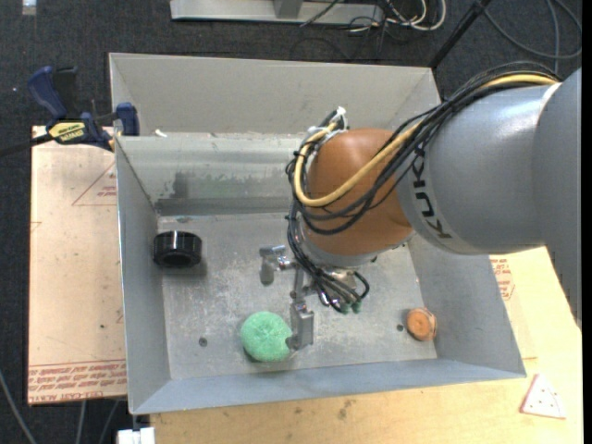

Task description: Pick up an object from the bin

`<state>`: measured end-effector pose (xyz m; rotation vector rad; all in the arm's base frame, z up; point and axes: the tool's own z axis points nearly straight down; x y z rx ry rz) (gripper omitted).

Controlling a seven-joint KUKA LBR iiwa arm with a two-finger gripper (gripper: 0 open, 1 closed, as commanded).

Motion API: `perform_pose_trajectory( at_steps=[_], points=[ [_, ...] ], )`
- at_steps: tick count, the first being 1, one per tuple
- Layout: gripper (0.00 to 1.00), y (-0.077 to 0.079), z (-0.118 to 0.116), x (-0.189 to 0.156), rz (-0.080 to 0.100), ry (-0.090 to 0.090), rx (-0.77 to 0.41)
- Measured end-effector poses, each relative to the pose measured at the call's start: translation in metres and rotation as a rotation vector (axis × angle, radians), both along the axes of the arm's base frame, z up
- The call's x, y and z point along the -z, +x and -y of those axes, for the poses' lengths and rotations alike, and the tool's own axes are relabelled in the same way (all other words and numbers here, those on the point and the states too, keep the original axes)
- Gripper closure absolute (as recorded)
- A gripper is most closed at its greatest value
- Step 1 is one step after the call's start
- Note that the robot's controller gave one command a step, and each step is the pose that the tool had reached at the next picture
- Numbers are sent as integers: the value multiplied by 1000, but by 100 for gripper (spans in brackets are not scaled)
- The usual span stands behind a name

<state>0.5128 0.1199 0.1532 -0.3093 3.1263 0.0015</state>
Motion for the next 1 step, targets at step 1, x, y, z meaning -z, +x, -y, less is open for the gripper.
perform_pose_trajectory(
  at_steps=[1],
  points=[
    [0,-3,-2,46,3,0,-268]
  ],
)
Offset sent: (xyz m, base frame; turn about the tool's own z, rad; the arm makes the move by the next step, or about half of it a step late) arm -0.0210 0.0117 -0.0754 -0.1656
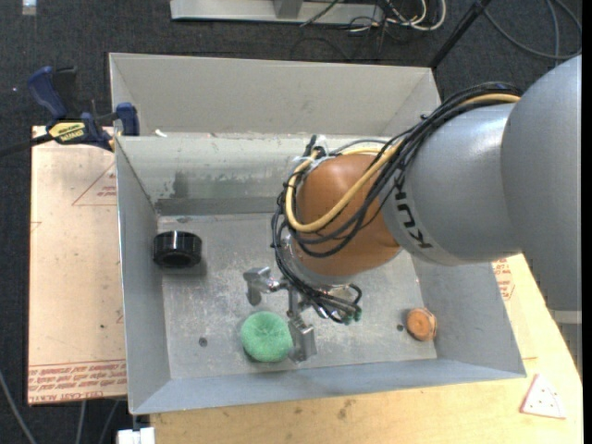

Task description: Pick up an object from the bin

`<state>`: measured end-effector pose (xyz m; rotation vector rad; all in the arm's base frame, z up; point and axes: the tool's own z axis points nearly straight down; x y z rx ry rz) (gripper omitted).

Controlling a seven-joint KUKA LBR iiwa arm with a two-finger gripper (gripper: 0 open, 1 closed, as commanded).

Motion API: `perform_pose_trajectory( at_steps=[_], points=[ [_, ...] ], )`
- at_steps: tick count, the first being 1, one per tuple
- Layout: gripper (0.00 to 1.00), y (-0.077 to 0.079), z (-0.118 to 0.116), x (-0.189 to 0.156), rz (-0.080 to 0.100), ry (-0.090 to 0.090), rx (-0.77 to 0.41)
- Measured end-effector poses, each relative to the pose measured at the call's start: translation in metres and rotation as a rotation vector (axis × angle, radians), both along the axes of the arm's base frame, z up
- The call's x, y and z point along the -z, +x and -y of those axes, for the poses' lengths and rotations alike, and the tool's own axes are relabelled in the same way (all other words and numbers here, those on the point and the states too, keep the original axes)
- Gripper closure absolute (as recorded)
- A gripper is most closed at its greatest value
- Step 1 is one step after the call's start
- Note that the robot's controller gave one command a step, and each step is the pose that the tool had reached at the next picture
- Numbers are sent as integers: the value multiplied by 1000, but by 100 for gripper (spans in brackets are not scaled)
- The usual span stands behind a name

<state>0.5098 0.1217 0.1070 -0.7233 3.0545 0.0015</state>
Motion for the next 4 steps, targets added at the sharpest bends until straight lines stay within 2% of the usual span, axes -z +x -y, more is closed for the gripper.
perform_pose_trajectory(
  at_steps=[1,2,3,4],
  points=[
    [100,-18,-11,30,-3,0,103],
    [100,-18,-11,30,-3,0,103],
    [100,0,-13,32,-2,1,141],
    [100,-17,-2,-140,6,2,102]
  ],
)
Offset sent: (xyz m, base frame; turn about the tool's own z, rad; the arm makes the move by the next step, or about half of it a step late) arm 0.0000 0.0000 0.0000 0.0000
